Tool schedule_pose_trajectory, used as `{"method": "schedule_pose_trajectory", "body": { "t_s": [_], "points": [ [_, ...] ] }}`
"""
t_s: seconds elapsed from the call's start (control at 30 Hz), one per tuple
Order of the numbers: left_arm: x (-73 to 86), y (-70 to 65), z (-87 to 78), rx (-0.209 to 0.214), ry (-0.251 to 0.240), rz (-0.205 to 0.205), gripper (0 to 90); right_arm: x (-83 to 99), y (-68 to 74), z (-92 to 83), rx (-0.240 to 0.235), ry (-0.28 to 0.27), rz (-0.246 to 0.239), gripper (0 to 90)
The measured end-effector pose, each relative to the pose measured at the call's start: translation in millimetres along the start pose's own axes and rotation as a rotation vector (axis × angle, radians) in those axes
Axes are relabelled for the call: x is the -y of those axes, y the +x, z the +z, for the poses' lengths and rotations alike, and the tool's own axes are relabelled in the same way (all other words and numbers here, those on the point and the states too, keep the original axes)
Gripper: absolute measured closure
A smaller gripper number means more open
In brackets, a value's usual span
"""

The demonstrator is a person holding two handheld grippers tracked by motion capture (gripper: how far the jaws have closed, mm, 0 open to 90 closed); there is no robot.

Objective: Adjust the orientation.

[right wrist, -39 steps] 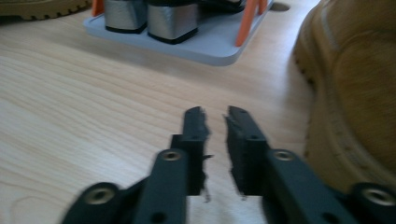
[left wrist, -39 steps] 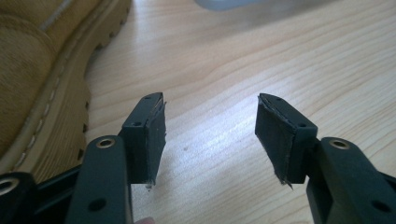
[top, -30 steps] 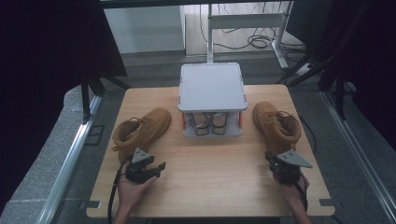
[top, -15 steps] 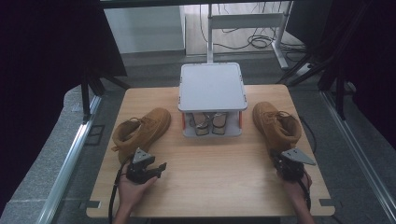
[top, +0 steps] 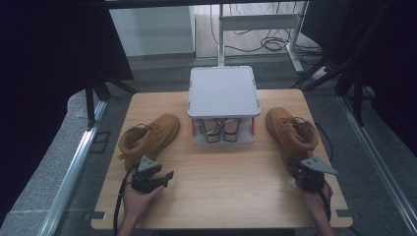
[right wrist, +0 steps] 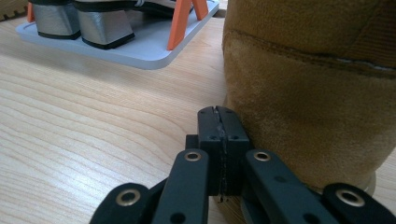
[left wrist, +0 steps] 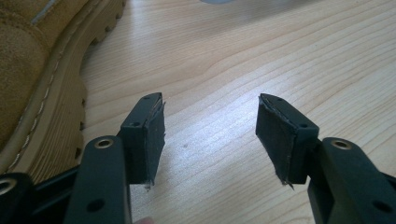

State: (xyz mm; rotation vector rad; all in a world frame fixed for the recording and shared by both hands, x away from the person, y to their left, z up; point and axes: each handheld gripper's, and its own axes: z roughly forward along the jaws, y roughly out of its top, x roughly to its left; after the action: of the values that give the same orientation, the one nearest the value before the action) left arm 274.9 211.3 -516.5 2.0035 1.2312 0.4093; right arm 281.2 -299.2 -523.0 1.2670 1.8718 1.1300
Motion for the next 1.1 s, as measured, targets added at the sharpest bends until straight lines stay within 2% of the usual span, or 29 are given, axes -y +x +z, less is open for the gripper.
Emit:
{"method": "schedule_pose_trajectory", "body": {
  "t_s": [0.3,0.4,0.53,0.7,0.73,0.87,1.1],
  "points": [
    [0.2,-0.5,1.1,0.002,0.001,0.003,42.4,1.1,-5.6,-3.6,0.011,0.004,0.013,89.7],
    [0.2,-0.1,1.0,0.000,0.001,0.003,42.4,2.4,-11.1,-6.9,0.034,0.003,0.031,89.7],
    [0.1,0.2,1.1,0.000,0.001,0.006,42.4,3.3,-15.8,-8.7,0.030,-0.003,0.049,89.7],
    [0.3,-0.1,1.5,-0.001,0.004,0.007,42.3,4.1,-19.4,-10.8,0.050,-0.002,0.053,89.7],
    [0.2,0.4,1.4,-0.002,0.004,0.008,42.3,4.7,-22.2,-12.1,0.067,0.001,0.049,89.7],
    [0.3,1.1,1.4,-0.003,0.005,0.011,42.2,6.5,-30.8,-15.6,0.086,-0.002,0.076,89.7],
    [0.8,1.6,2.5,-0.005,0.012,0.012,42.0,8.0,-38.3,-18.1,0.103,-0.004,0.094,89.7]
  ]
}}
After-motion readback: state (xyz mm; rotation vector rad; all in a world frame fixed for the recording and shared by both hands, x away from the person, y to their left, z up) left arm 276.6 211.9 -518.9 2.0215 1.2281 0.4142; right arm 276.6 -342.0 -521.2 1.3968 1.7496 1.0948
